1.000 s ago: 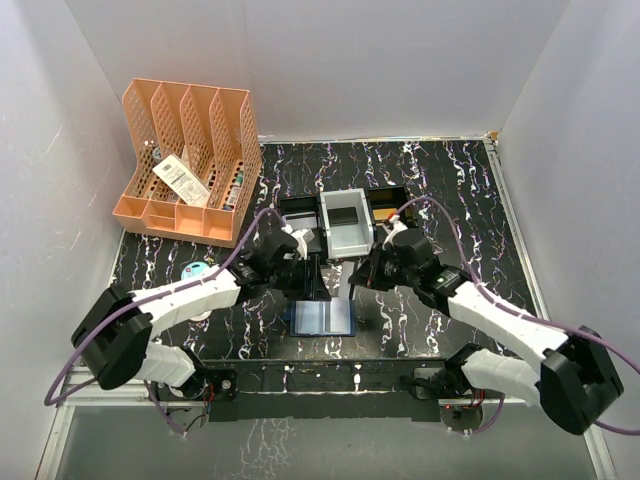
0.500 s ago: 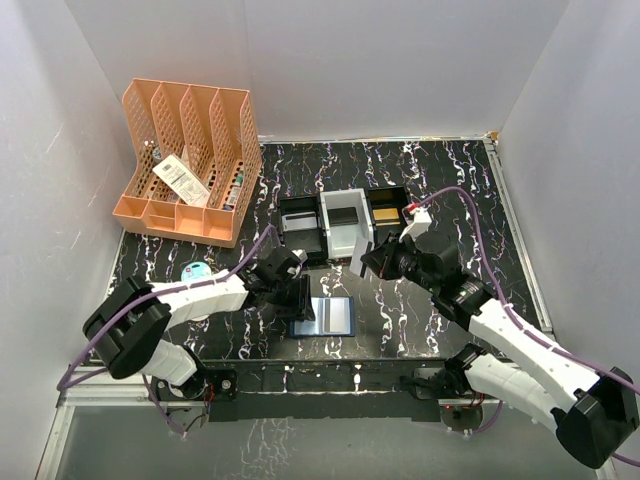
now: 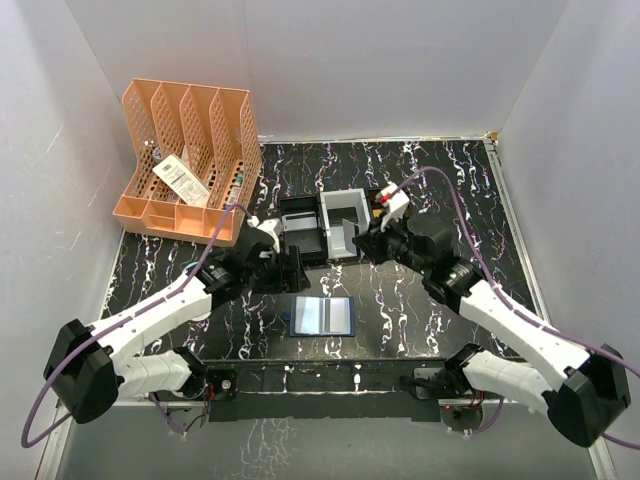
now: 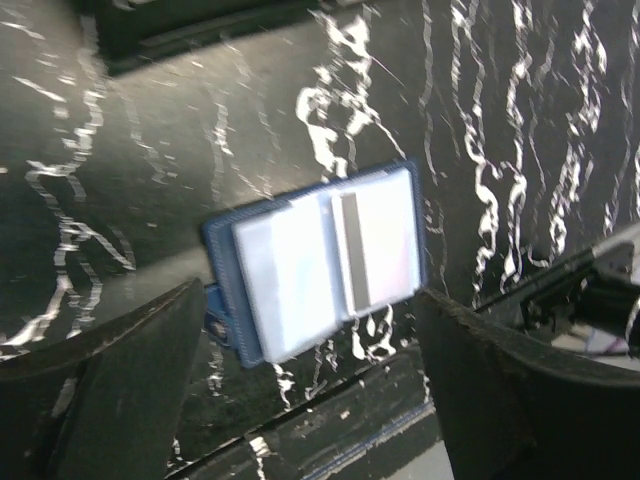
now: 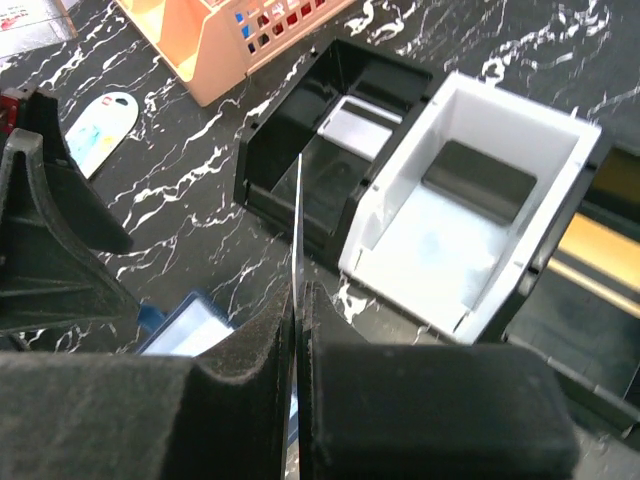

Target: Take the credit cards out of the card holder

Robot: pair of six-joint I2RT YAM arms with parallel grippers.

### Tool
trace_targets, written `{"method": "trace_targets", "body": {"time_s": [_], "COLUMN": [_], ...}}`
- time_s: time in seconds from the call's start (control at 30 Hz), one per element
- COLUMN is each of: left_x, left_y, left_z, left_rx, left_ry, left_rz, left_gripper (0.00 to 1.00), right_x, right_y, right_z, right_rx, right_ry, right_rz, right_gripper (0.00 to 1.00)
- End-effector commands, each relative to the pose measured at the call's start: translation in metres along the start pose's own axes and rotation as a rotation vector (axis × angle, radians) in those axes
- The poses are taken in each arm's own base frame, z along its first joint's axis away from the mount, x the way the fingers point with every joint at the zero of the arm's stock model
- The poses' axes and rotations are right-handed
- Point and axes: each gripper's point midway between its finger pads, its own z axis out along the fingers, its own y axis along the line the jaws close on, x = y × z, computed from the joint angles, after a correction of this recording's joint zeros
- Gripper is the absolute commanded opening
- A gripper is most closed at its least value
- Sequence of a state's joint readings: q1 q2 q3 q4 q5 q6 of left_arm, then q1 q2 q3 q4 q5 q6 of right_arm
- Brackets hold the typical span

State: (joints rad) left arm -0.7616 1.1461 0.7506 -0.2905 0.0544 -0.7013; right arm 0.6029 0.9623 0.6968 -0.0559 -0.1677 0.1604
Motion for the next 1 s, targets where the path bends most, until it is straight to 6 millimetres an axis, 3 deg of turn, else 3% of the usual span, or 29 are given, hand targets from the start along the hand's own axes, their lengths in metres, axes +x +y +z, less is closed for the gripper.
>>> {"method": "trace_targets", "body": {"time_s": [0.0,0.1,0.17,0.27,0.37,0.47,0.57,0.73,0.8,0.97], "left_x": [-0.023,-0.039,-0.050,-0.066,-0.073,-0.069,-0.064,-0.060,-0.060,-0.063], "left_y": [0.034,0.057,0.084,0.108,0.112,0.119,0.125,0.121,0.122,0.124], "left_z": [-0.020,-0.037,-0.052,-0.077,-0.092,-0.096,-0.098,-0.092,-0.091,-0.093], "left_rx": [-0.116,-0.164,-0.244,-0.328,-0.350,-0.376,-0.393,-0.343,-0.347,-0.365], "left_ry": [-0.053,-0.102,-0.151,-0.269,-0.341,-0.357,-0.367,-0.377,-0.377,-0.378], "left_rz": [-0.011,-0.065,-0.118,-0.130,-0.105,-0.082,-0.065,-0.057,-0.050,-0.042], "left_gripper": [0.88,0.98,0.99,0.99,0.99,0.99,0.99,0.99,0.99,0.99], "right_x": [-0.053,-0.058,-0.060,-0.061,-0.058,-0.049,-0.037,-0.029,-0.015,-0.003], "right_y": [0.005,0.004,0.001,0.001,0.007,0.019,0.018,0.004,-0.004,-0.019], "right_z": [0.020,0.039,0.052,0.072,0.095,0.118,0.141,0.173,0.185,0.201], "right_rx": [-0.022,-0.020,-0.010,-0.016,-0.029,-0.055,-0.023,0.044,0.058,0.082], "right_ry": [-0.079,-0.056,-0.044,-0.019,0.015,0.062,0.110,0.157,0.205,0.260], "right_rz": [-0.185,-0.228,-0.253,-0.296,-0.362,-0.480,-0.562,-0.631,-0.671,-0.808], "right_gripper": [0.00,0.00,0.00,0.00,0.00,0.00,0.00,0.00,0.00,0.00]}}
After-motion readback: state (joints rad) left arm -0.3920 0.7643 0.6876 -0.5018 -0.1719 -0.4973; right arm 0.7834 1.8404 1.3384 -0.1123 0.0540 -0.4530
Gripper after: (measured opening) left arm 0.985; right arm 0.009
